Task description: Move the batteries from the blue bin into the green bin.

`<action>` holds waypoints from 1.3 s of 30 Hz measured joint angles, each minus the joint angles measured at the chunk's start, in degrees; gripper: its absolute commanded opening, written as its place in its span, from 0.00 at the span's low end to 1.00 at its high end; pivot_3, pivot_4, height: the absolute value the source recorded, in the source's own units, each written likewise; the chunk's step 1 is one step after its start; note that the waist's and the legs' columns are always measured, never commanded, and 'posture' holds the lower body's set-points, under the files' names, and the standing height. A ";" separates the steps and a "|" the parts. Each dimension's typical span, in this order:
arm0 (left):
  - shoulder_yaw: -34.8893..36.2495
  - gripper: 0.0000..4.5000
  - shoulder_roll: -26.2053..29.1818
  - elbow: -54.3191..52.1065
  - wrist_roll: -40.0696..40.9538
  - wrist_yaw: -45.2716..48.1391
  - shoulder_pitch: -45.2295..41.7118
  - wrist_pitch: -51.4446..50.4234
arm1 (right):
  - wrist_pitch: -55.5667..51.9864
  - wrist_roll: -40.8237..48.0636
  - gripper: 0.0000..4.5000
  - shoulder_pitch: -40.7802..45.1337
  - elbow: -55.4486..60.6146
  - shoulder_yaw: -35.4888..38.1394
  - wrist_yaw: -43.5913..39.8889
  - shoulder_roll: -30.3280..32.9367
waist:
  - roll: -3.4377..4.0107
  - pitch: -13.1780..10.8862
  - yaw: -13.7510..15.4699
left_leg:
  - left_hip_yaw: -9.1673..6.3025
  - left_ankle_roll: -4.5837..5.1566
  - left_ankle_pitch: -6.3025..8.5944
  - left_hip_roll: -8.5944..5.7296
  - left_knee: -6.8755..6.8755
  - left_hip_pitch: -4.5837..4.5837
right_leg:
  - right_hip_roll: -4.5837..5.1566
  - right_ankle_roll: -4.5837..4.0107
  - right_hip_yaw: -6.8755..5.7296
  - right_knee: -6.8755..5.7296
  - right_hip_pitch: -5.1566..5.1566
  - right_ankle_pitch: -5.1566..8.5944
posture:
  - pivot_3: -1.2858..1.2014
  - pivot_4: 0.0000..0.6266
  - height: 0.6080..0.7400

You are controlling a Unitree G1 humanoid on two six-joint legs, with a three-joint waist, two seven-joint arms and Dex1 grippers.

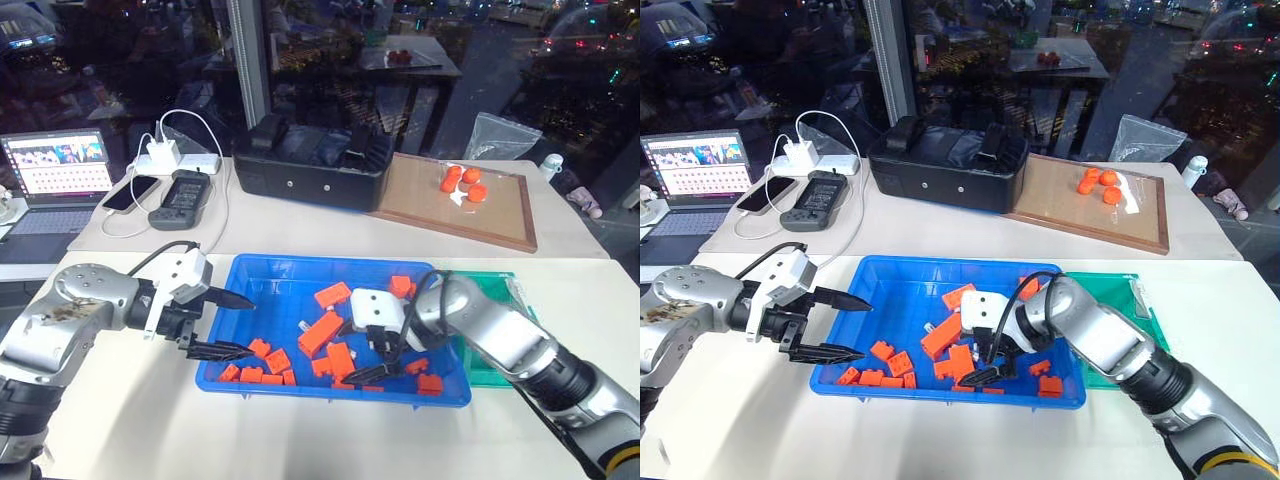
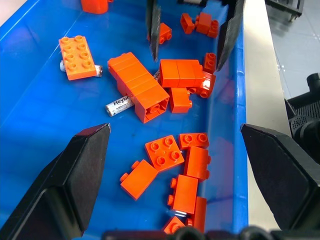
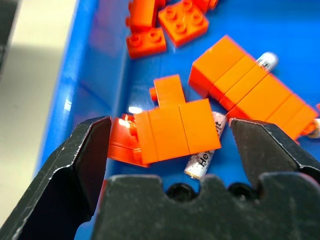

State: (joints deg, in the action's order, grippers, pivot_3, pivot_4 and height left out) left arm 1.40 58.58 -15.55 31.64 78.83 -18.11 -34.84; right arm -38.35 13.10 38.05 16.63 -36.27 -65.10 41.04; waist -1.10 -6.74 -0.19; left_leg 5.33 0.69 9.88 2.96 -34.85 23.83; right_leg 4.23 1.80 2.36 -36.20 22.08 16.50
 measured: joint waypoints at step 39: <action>-1.60 1.00 -0.89 0.67 -1.21 -1.01 -5.46 -0.12 | 2.09 -8.42 0.99 -0.84 -6.51 6.79 -2.34 -2.82 | -0.03 0.02 0.11 | 0.22 0.00 -0.01 0.06 -0.08 0.01 | -0.19 -0.04 0.05 -0.11 -0.03 0.01 | 0.52 0.24 0.97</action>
State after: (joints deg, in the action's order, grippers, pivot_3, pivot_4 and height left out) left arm -0.20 57.69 -14.88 30.43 77.82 -23.57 -34.96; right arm -36.26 4.68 37.21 10.12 -29.49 -67.44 38.21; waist -1.13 -6.71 -0.07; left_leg 5.55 0.69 9.86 3.02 -34.92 23.84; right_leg 4.03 1.76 2.41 -36.31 22.05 16.51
